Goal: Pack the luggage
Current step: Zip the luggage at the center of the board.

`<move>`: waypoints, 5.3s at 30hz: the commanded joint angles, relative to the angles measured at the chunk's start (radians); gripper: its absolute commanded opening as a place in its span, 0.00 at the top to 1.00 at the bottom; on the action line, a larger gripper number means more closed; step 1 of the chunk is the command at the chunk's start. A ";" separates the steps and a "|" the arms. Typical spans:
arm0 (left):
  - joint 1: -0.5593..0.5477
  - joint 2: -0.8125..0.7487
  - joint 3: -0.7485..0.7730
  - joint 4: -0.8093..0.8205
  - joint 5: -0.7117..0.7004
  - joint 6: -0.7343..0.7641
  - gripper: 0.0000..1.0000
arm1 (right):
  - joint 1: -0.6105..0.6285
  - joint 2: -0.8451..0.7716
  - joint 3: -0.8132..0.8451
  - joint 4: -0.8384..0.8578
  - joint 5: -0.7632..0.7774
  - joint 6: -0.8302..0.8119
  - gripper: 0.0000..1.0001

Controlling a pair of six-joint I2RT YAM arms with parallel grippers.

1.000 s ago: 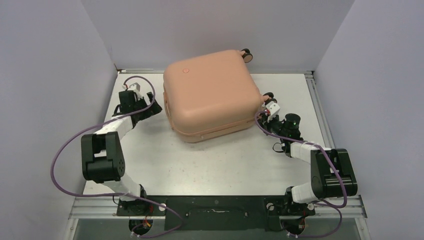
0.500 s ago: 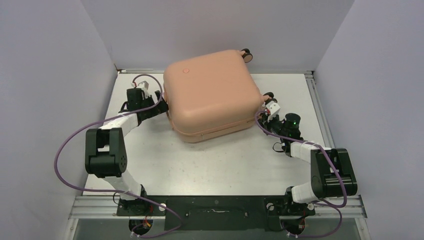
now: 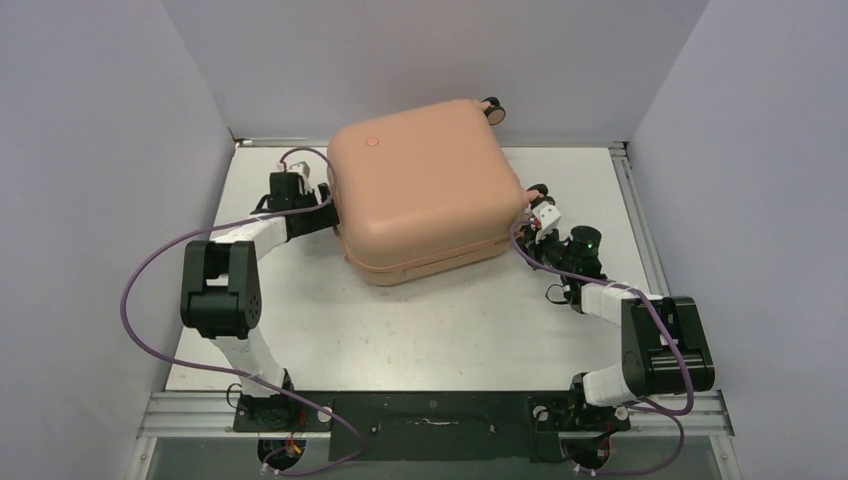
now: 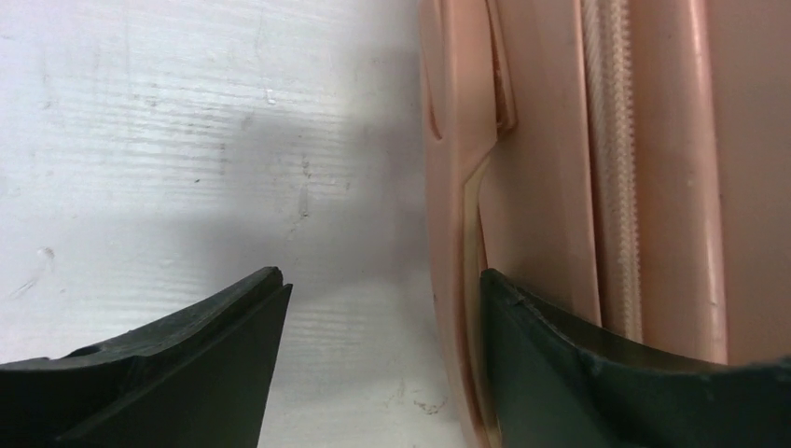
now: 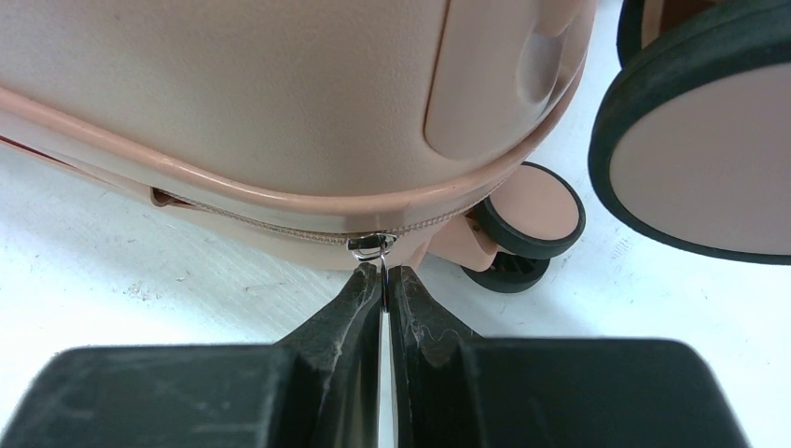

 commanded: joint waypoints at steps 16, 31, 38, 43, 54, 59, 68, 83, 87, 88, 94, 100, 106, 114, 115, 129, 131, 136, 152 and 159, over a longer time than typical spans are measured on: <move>0.013 0.084 0.212 -0.202 -0.048 0.179 1.00 | -0.099 0.055 0.070 0.076 0.088 0.015 0.95; 0.071 0.156 0.309 -0.335 0.027 0.434 1.00 | -0.187 0.269 0.294 0.070 0.045 0.223 0.95; 0.087 0.188 0.372 -0.423 0.126 0.559 1.00 | -0.191 0.403 0.479 -0.040 -0.039 0.112 0.95; 0.088 0.184 0.382 -0.454 0.175 0.653 1.00 | -0.202 0.412 0.511 -0.062 -0.161 -0.042 0.95; 0.149 0.201 0.429 -0.572 0.228 0.813 1.00 | -0.208 0.102 0.224 -0.188 -0.337 -0.414 0.95; 0.200 0.210 0.458 -0.632 0.243 0.888 1.00 | -0.204 -0.040 0.133 -0.326 -0.402 -0.502 0.95; 0.226 0.257 0.529 -0.621 0.198 0.885 1.00 | -0.177 -0.079 0.068 -0.275 -0.285 -0.376 0.95; 0.219 0.289 0.573 -0.632 0.212 0.892 1.00 | -0.237 0.330 0.344 -0.056 -0.279 0.139 0.95; 0.220 0.286 0.569 -0.634 0.234 0.906 1.00 | -0.240 0.407 0.422 -0.067 -0.293 0.183 0.95; 0.219 0.287 0.571 -0.634 0.242 0.909 1.00 | -0.242 0.428 0.449 -0.077 -0.301 0.199 0.95; 0.219 0.285 0.593 -0.658 0.268 0.929 1.00 | -0.228 0.494 0.549 -0.081 -0.255 0.229 0.95; 0.219 0.288 0.607 -0.678 0.277 0.945 1.00 | -0.167 0.519 0.651 -0.141 -0.158 0.186 0.95; 0.218 0.289 0.602 -0.686 0.298 0.955 1.00 | -0.078 0.533 0.696 -0.104 -0.039 0.223 0.95; 0.218 0.286 0.603 -0.715 0.316 0.989 1.00 | -0.025 0.643 0.899 -0.201 0.062 0.268 0.95; 0.218 0.286 0.603 -0.717 0.318 0.991 1.00 | -0.021 0.664 0.931 -0.216 0.070 0.271 0.95; 0.217 0.280 0.601 -0.751 0.375 1.018 1.00 | 0.074 0.914 1.381 -0.499 0.233 0.234 0.95; 0.217 0.279 0.598 -0.759 0.388 1.027 1.00 | 0.084 0.939 1.432 -0.527 0.272 0.234 0.95; 0.217 0.270 0.580 -0.768 0.404 1.048 1.00 | 0.105 0.955 1.496 -0.535 0.270 0.254 0.94; 0.147 0.296 0.647 -0.823 0.368 1.202 1.00 | 0.137 0.521 0.875 -0.249 -0.127 0.308 0.95; 0.044 0.335 0.698 -0.795 0.333 1.270 1.00 | 0.193 0.311 0.582 -0.242 -0.138 0.200 0.95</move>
